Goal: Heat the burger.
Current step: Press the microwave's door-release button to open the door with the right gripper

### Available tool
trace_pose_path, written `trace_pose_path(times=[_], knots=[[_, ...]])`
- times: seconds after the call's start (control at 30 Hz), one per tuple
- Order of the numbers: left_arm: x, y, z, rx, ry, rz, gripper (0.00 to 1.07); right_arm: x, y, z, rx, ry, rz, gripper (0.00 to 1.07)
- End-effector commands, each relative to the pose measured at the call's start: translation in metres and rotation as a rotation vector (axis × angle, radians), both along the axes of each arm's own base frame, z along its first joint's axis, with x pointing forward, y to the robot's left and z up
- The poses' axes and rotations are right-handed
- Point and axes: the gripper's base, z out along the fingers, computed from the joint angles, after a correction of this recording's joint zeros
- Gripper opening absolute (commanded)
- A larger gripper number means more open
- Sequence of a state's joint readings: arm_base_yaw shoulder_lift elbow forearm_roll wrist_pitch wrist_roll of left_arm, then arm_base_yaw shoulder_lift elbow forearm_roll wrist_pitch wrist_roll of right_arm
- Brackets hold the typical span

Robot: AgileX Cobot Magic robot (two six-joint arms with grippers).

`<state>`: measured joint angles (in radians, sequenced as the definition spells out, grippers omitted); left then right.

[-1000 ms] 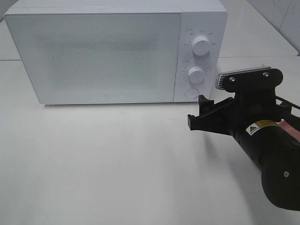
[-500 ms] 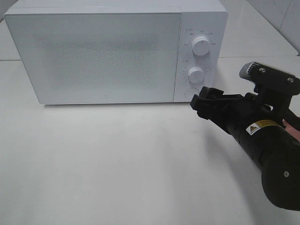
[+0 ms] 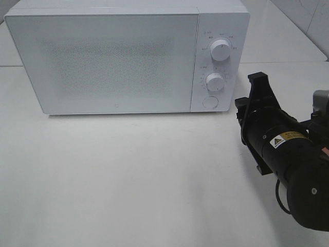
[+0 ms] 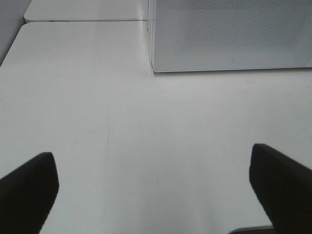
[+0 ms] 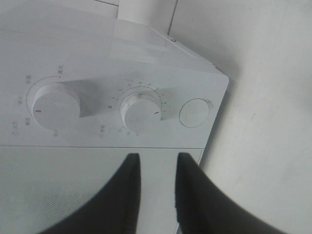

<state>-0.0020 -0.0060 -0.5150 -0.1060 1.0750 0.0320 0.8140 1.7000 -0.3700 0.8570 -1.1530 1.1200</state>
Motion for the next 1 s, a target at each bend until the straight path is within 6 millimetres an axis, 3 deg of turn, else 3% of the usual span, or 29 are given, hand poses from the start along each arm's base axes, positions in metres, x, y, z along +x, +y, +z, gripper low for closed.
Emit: trace_pose_path(times=[0.03,0.1,0.57,1.0], knots=[[-0.002,-0.001,0.001,-0.009,-0.026,-0.008,1.0,0.0,0.003,0.0,0.1,0.015,-0.018,0.1],[-0.002,-0.001,0.001,-0.009,-0.026,-0.008,1.0,0.0,0.003,-0.002,0.142,0.045,-0.026,0.0],[-0.002,-0.001,0.001,-0.009,-0.026,-0.008,1.0,0.001,0.006,-0.017,0.141,0.108,-0.04,0.0],[-0.002,-0.001,0.001,-0.009,-0.026,-0.008,1.0,0.04,0.014,-0.032,0.13,0.15,-0.012,0.0]])
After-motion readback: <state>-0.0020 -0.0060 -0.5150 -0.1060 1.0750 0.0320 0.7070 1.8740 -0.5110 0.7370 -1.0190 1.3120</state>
